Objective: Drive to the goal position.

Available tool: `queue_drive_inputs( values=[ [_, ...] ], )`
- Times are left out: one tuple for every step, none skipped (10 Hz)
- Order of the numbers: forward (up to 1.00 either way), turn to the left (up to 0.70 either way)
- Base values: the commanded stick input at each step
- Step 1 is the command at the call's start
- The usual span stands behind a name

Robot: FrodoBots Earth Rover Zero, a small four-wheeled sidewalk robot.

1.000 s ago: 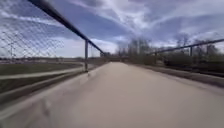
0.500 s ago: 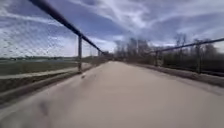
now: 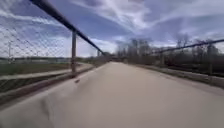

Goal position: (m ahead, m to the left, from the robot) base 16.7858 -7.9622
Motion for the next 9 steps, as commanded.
queue_drive_inputs(
  values=[
    [1.0,0.01],
    [1.0,0.01],
    [1.0,0.01],
    [1.0,0.01],
    [1.0,0.01],
    [1.0,0.01],
    [1.0,0.01],
    [1.0,0.01],
    [1.0,0.01]
  ],
)
